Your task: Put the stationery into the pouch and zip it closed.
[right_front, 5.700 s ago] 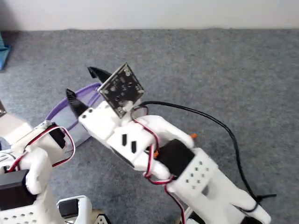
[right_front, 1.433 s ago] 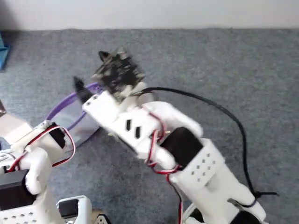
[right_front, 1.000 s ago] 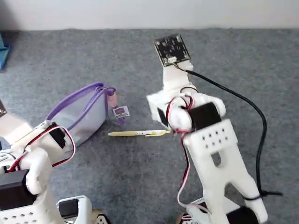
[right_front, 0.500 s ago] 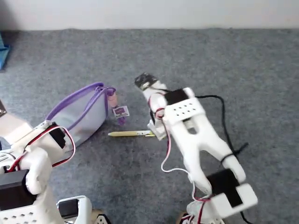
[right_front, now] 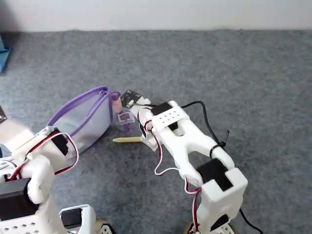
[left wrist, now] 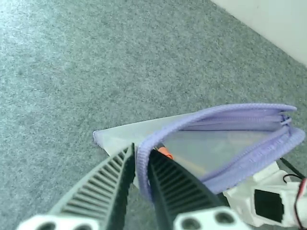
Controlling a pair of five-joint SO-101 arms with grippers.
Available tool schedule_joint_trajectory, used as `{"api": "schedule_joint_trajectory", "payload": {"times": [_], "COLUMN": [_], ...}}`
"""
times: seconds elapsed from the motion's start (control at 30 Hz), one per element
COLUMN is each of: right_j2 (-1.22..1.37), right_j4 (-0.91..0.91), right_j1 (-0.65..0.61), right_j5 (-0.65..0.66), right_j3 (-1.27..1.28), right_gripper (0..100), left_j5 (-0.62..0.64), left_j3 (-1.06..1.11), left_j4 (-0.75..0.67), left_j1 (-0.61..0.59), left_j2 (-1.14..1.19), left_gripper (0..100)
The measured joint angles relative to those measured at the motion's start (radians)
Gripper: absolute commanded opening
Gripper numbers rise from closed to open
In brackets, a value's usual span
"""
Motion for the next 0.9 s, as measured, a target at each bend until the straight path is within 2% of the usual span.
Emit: {"api": "schedule_joint_trajectory", "payload": {"times": [0.07, 0.17, 0.27, 0.43, 0.63, 0.8, 0.9], "right_j2": [0.032, 0.043, 0.043, 0.043, 0.017, -0.011, -0.031], "right_j4": [-0.009, -0.014, -0.025, 0.009, 0.16, 0.305, 0.318], "right_j1": [0.0, 0.009, 0.054, 0.115, 0.235, 0.367, 0.425], "right_j5": [0.017, 0.054, 0.084, 0.092, 0.098, 0.175, 0.184], "right_j3": [0.0, -0.003, -0.018, -0.021, -0.003, 0.002, 0.002], "right_gripper": [18.7, 0.1, 5.7, 1.3, 0.8, 1.3, 7.7], "left_j5": [0.0, 0.0, 0.0, 0.0, 0.0, 0.0, 0.0], "left_j3": [0.0, 0.0, 0.0, 0.002, 0.002, 0.002, 0.002], "left_j4": [0.0, 0.0, 0.0, 0.0, 0.0, 0.0, 0.0], "left_j1": [0.0, 0.0, 0.0, 0.0, 0.0, 0.0, 0.0], "left_j2": [0.0, 0.0, -0.002, -0.002, -0.002, -0.002, -0.002], "left_gripper": [1, 1, 1, 1, 1, 1, 1]}}
